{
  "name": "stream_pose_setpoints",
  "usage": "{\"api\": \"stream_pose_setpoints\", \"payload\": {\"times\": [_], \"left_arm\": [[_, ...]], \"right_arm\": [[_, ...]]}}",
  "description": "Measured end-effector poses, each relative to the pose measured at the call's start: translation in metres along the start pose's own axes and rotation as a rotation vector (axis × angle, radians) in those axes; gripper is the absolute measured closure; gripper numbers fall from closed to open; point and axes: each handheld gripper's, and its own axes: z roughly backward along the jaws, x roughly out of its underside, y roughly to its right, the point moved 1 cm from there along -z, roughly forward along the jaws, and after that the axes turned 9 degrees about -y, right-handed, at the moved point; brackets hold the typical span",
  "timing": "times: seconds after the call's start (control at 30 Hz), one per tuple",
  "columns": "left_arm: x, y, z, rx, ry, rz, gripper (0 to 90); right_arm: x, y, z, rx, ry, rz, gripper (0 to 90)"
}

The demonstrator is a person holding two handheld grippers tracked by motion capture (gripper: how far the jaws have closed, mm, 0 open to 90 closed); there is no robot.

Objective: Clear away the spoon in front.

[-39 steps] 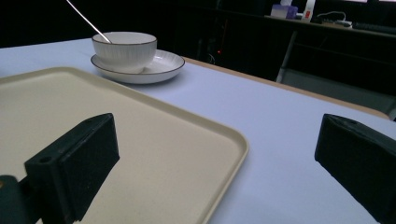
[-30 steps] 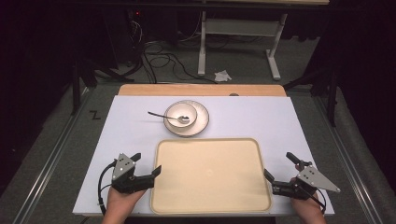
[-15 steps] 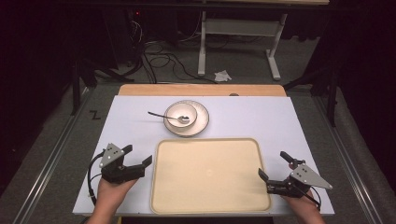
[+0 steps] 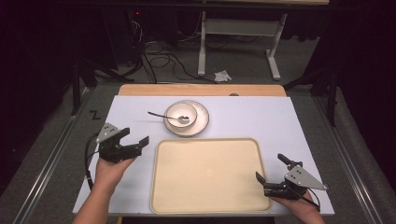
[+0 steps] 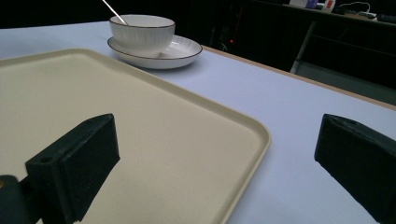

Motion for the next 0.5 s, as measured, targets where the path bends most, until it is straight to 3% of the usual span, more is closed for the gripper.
{"api": "stream_pose_setpoints", "payload": {"times": [0.03,0.07,0.13,0.37,0.5], "left_arm": [[0.000,0.000,0.000,0.000,0.000,0.000,14.9],[-0.008,-0.001,-0.004,-0.027,-0.004,-0.012,14.4],[-0.013,-0.002,-0.007,-0.027,-0.013,-0.010,13.0],[-0.045,-0.011,-0.024,-0.017,-0.030,0.047,12.8],[-0.055,-0.012,-0.029,-0.016,-0.029,0.061,13.2]], "right_arm": [[0.000,0.000,0.000,0.000,-0.004,0.003,0.7],[0.000,0.000,0.000,0.000,-0.009,0.006,0.8],[0.001,0.000,0.001,0.002,-0.014,0.003,1.5],[0.001,0.001,0.000,-0.003,-0.011,0.005,2.3],[0.000,0.001,0.001,-0.005,0.001,0.010,2.3]]}}
